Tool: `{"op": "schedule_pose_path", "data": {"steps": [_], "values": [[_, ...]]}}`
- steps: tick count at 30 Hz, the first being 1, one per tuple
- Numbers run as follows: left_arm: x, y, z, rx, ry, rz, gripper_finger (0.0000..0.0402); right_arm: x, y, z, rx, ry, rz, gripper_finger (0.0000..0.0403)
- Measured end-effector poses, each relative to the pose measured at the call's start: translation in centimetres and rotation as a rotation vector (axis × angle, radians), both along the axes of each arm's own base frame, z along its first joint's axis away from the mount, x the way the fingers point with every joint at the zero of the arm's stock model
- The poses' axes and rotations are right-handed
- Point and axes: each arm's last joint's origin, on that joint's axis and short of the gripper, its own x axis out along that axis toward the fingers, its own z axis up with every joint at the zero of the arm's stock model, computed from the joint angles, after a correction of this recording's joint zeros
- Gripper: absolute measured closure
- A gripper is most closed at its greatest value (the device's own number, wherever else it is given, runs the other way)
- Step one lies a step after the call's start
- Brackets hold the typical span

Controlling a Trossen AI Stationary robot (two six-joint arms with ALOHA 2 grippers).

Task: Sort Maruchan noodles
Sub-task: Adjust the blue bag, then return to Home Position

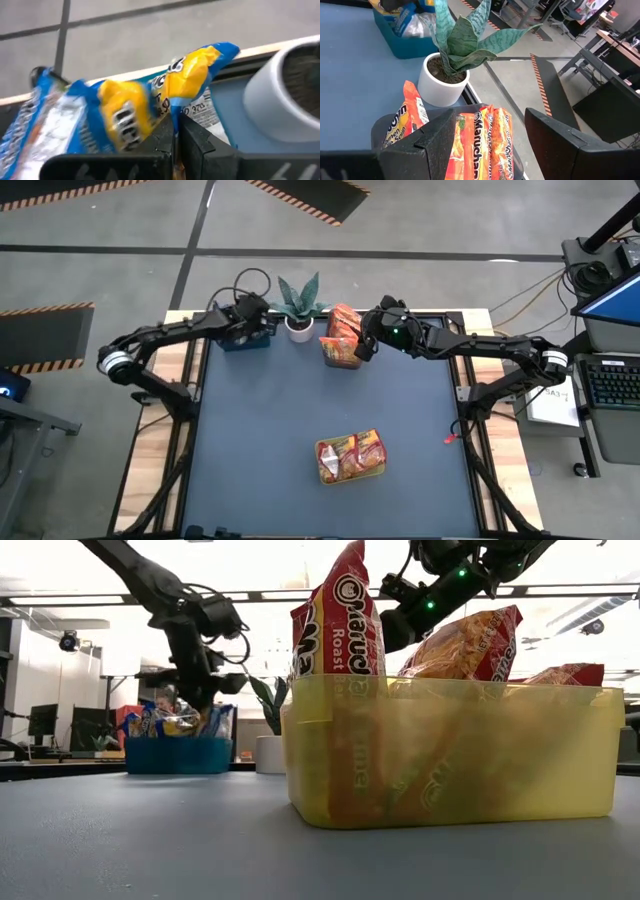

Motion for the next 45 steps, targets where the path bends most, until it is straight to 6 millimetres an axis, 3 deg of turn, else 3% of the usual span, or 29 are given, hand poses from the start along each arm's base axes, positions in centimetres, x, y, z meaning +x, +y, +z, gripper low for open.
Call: {"op": "schedule_pose_path", "data": {"steps": [10, 24, 32, 35, 40, 43, 45], "values": [[-1.0, 0.3, -0.9, -0.068, 0.062, 0.057, 0.0401, 0.0, 0.0, 0.0, 0.002, -0.002, -0.001, 0.0177], [-2.5, -1.2, 2.6, -0.041, 0.079, 0.006, 0.0349, 0.0, 0.0, 0.0, 0.001, -0.001, -0.001, 0.0177], [-3.5, -3.7, 3.8, -0.075, 0.144, -0.071, 0.0358, 0.0, 0.0, 0.0, 0.000, -0.001, -0.001, 0.0177], [-2.5, -5.8, 5.4, 0.017, 0.095, -0.213, 0.0362, 0.0, 0.0, 0.0, 0.005, -0.003, 0.006, 0.0177], [-1.4, -12.3, 7.4, 0.195, 0.060, -0.745, 0.0363, -0.1, 0.5, -0.1, 0.070, -0.021, 0.267, 0.0177], [-2.4, -16.4, 6.8, 0.283, -0.028, -1.067, 0.0363, -1.1, 0.7, 0.2, 0.111, -0.092, 0.384, 0.0177], [-3.7, -18.4, 6.2, 0.346, -0.108, -1.165, 0.0363, -2.1, 1.0, 0.3, 0.126, -0.139, 0.411, 0.0177]]}}
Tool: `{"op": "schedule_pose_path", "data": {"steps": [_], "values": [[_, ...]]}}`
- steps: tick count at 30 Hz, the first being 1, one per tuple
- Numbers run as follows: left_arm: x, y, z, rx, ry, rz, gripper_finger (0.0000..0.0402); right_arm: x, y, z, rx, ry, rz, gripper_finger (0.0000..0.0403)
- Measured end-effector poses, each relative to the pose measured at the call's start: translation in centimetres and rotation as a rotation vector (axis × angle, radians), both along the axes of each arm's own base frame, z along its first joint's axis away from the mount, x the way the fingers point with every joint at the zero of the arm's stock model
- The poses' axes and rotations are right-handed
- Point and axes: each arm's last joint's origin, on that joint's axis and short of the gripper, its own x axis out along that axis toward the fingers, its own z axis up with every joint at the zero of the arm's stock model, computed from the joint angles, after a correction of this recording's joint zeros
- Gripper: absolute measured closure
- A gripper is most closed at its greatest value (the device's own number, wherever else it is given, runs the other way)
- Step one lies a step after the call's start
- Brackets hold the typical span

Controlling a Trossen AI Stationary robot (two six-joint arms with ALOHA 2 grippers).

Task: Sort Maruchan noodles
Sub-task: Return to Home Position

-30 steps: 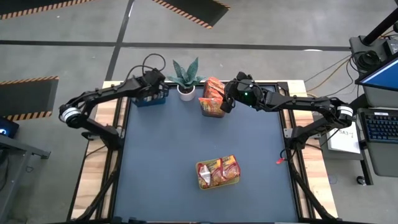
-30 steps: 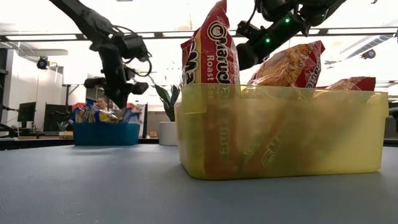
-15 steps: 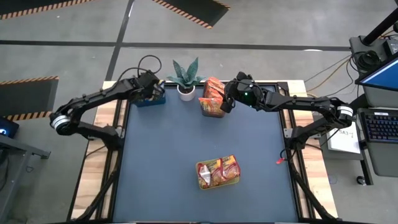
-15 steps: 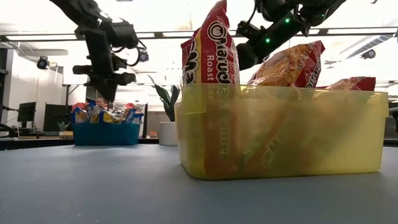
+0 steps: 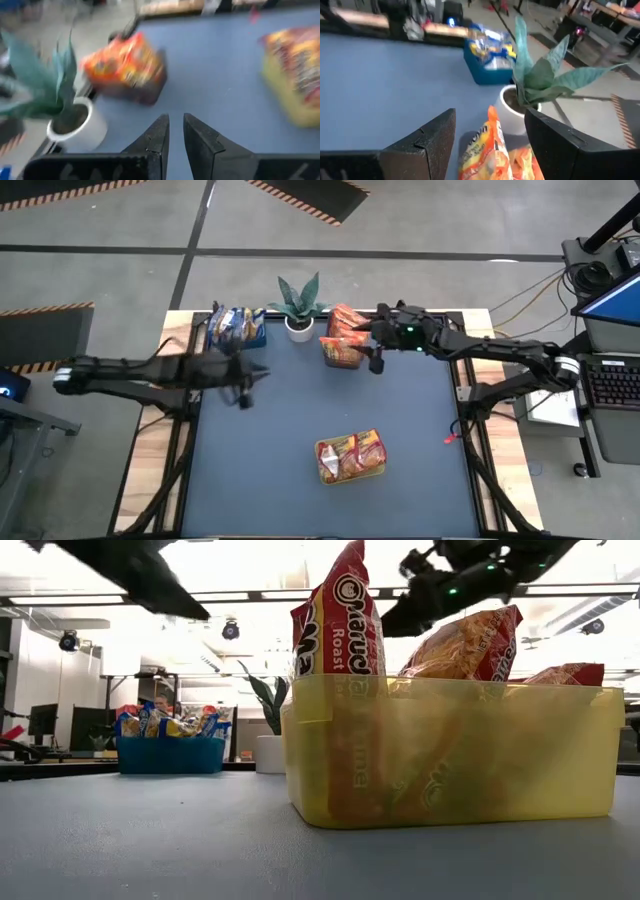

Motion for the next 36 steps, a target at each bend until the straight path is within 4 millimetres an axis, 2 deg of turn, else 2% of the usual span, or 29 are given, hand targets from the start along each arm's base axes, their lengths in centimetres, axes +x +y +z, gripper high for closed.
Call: {"op": "schedule_pose_path", "data": {"steps": [3, 6, 11, 17, 20, 25, 32, 36], "values": [[-2.2, -1.5, -0.9, 0.018, -0.150, -0.061, 0.0363, -1.9, 0.9, -0.8, 0.045, -0.028, 0.018, 0.0177], [-4.1, -2.0, -2.2, 0.012, -0.272, -0.089, 0.0363, -3.9, 2.1, -2.1, 0.098, -0.073, 0.021, 0.0177], [-6.7, -1.6, -3.9, -0.001, -0.418, -0.088, 0.0363, -7.1, 3.6, -3.5, 0.124, -0.223, 0.012, 0.0177], [-8.8, -1.3, -5.4, 0.030, -0.539, -0.095, 0.0363, -10.1, 4.9, -4.8, 0.111, -0.341, 0.043, 0.0177], [-9.1, -1.2, -6.1, 0.042, -0.569, -0.093, 0.0363, -11.3, 5.4, -5.5, 0.117, -0.373, 0.044, 0.0177], [-8.6, -1.2, -6.9, 0.060, -0.517, -0.093, 0.0363, -12.7, 6.1, -6.9, 0.101, -0.405, 0.052, 0.0177], [-8.8, -1.2, -6.9, 0.050, -0.526, -0.086, 0.0363, -14.5, 6.9, -9.0, 0.049, -0.512, 0.071, 0.0177], [-8.8, -1.2, -7.2, 0.050, -0.506, -0.087, 0.0363, -14.7, 7.0, -8.8, 0.024, -0.523, 0.073, 0.0177]]}}
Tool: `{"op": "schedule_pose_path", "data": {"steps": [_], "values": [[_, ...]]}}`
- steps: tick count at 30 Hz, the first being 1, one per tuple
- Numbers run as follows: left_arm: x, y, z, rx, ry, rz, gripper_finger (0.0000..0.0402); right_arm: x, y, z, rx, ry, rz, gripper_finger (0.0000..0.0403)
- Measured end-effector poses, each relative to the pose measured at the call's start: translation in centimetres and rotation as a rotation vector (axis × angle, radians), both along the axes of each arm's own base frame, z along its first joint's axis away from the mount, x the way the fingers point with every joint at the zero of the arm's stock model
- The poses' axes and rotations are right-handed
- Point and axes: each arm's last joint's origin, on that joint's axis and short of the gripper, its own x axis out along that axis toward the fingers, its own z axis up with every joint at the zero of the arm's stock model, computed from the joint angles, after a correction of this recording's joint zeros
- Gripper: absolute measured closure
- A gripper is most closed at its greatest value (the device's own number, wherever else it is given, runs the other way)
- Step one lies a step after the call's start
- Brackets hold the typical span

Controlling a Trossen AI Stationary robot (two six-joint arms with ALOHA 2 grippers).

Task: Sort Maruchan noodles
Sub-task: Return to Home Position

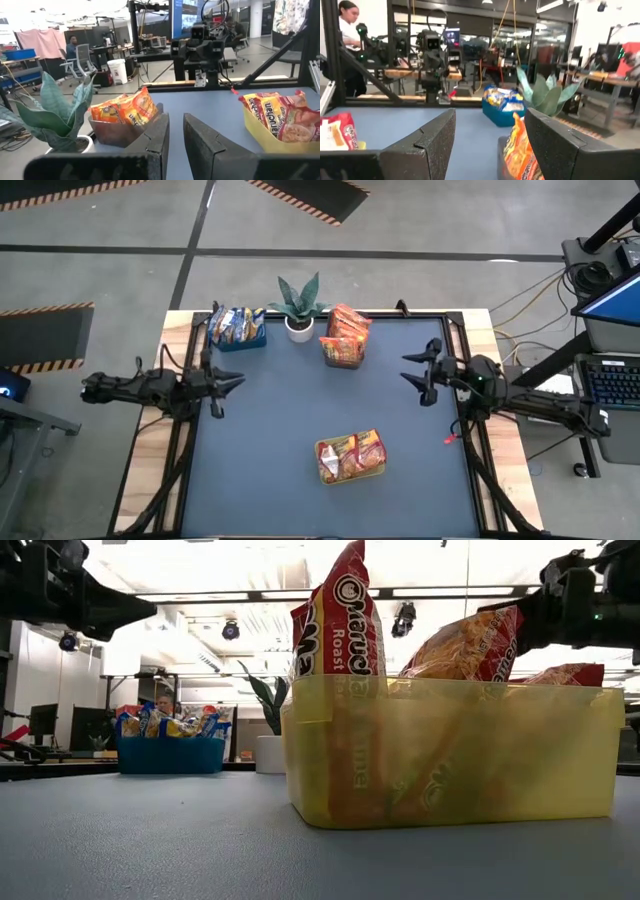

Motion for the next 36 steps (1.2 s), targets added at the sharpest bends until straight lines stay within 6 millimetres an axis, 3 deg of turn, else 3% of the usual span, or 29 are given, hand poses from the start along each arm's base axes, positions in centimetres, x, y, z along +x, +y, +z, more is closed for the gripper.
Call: {"op": "schedule_pose_path", "data": {"steps": [5, 10, 17, 24, 36], "values": [[0.6, -0.1, -1.1, -0.014, -0.045, -0.017, 0.0363, 0.2, -0.1, -0.3, -0.033, 0.036, -0.010, 0.0177], [1.2, -0.2, -3.0, -0.025, -0.075, -0.017, 0.0363, 0.5, -0.4, -1.7, 0.048, 0.159, -0.078, 0.0177], [1.3, -0.2, -3.2, -0.209, -0.079, -0.019, 0.0363, 0.4, -0.6, -3.6, 0.191, 0.327, -0.141, 0.0177], [1.3, -0.2, -3.3, -0.216, -0.074, -0.018, 0.0363, 0.2, -0.5, -4.7, 0.233, 0.434, -0.144, 0.0177], [1.3, -0.2, -3.3, -0.215, -0.071, -0.017, 0.0363, 0.2, -0.5, -4.8, 0.237, 0.451, -0.145, 0.0177]]}}
